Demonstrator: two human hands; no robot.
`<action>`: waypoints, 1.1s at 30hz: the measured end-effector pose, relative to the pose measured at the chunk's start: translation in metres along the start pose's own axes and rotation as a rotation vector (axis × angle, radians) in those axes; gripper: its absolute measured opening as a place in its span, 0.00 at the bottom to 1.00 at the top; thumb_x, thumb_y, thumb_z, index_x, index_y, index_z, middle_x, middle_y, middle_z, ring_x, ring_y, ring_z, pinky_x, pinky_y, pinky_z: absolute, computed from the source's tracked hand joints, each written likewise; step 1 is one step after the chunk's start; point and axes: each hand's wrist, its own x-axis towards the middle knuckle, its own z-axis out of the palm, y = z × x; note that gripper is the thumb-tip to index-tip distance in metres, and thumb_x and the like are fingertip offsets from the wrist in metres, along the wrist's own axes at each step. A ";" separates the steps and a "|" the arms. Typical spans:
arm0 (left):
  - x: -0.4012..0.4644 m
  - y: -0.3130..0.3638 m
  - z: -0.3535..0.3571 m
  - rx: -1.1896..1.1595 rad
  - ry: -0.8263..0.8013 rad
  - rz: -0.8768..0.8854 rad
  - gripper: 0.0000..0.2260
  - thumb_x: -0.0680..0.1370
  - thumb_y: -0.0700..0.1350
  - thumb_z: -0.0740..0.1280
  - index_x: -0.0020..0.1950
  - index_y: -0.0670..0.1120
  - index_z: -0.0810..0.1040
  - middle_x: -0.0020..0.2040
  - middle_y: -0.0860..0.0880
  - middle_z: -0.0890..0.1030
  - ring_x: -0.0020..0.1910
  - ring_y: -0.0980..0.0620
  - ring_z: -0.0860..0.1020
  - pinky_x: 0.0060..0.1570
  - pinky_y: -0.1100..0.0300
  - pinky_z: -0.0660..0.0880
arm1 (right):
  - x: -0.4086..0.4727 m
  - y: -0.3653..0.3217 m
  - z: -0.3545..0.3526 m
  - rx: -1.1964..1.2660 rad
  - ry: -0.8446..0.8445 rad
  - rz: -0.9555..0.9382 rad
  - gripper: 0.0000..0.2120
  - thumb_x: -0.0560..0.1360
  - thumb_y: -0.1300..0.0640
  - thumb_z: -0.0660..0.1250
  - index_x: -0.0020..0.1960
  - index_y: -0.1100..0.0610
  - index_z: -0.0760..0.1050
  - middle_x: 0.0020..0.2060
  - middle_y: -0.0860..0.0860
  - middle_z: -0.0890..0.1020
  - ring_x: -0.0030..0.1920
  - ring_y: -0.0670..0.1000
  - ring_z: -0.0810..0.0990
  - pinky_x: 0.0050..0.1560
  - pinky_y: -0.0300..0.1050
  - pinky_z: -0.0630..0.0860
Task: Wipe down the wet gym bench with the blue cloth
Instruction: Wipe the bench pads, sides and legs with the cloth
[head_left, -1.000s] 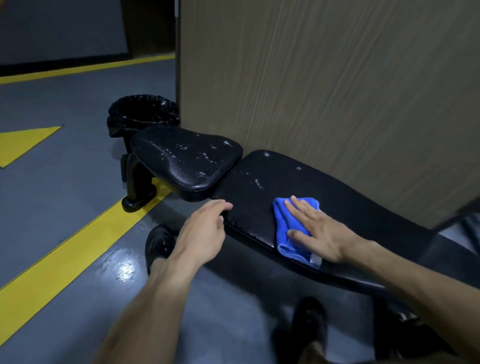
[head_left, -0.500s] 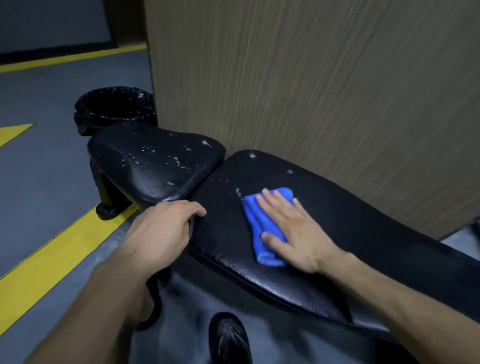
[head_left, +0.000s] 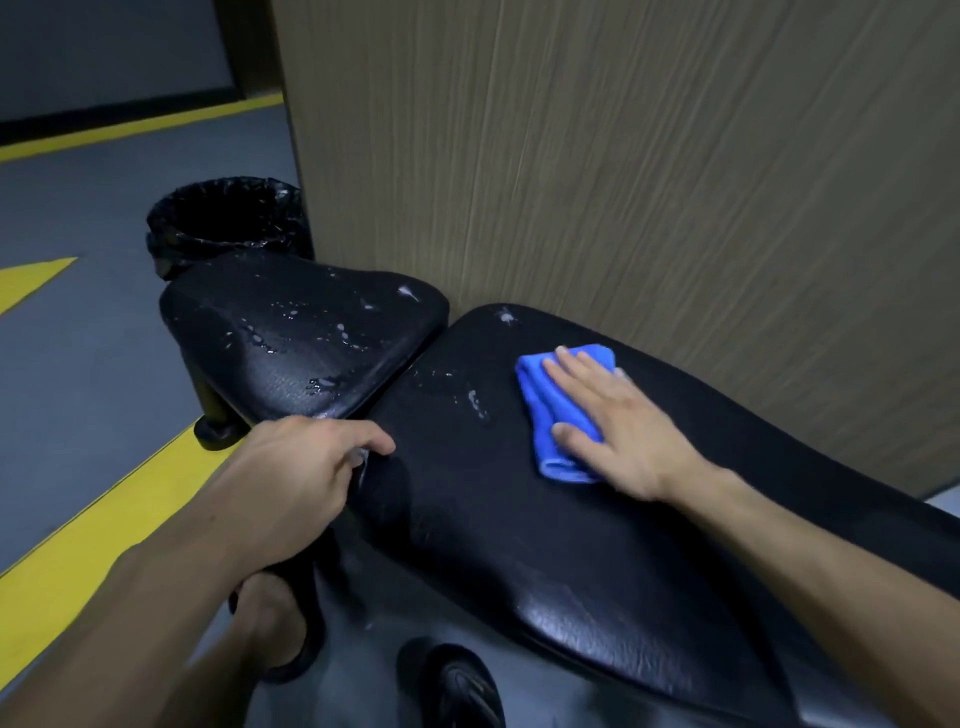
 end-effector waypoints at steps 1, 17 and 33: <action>-0.004 0.000 0.002 -0.024 0.005 -0.006 0.18 0.78 0.39 0.61 0.59 0.61 0.79 0.53 0.63 0.83 0.56 0.58 0.80 0.49 0.61 0.72 | -0.001 0.019 -0.003 -0.004 0.042 0.092 0.39 0.74 0.33 0.48 0.81 0.49 0.54 0.81 0.48 0.53 0.80 0.46 0.49 0.79 0.54 0.49; -0.036 0.029 0.005 0.041 -0.193 -0.090 0.30 0.76 0.36 0.58 0.77 0.56 0.65 0.78 0.61 0.60 0.77 0.54 0.63 0.71 0.65 0.57 | -0.114 -0.066 -0.010 0.038 -0.120 -0.191 0.36 0.76 0.34 0.51 0.81 0.43 0.47 0.79 0.39 0.44 0.79 0.39 0.39 0.79 0.47 0.40; -0.031 0.006 0.003 0.061 -0.314 0.022 0.33 0.75 0.36 0.55 0.78 0.59 0.60 0.79 0.63 0.57 0.79 0.53 0.59 0.76 0.62 0.53 | -0.104 -0.143 0.022 -0.044 -0.010 -0.007 0.41 0.74 0.29 0.47 0.82 0.46 0.43 0.80 0.45 0.40 0.79 0.45 0.35 0.79 0.55 0.39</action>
